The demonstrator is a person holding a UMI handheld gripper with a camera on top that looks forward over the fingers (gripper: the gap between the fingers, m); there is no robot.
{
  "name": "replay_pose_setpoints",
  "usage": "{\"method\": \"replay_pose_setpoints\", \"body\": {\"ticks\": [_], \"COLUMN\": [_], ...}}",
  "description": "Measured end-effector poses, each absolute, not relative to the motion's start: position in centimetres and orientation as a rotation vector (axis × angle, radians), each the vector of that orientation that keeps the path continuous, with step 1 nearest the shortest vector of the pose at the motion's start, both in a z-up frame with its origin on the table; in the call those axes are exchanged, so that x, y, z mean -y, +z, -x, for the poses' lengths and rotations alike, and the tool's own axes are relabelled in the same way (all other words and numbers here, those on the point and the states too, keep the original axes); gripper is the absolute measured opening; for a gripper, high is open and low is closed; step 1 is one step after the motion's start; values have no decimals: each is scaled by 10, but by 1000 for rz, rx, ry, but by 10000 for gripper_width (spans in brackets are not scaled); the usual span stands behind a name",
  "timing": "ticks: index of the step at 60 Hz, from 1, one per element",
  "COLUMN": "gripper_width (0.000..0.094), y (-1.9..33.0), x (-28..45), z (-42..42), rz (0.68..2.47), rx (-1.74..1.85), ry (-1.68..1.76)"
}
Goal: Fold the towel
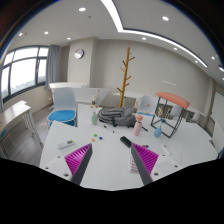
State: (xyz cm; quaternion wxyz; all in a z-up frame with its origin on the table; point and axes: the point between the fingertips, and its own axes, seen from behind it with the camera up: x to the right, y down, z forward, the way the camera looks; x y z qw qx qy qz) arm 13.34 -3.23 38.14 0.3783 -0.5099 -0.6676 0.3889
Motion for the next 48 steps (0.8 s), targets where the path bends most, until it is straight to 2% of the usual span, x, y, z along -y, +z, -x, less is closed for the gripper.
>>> {"method": "replay_pose_setpoints", "body": {"ticks": [17, 35, 48], "gripper_width": [848, 851, 852], "y": [334, 246, 187], "x": [14, -39, -71], "z": [-109, -63, -8], "rz": [1401, 1498, 1489], "rx": [1675, 1608, 1589], "ry": [925, 815, 766]}}
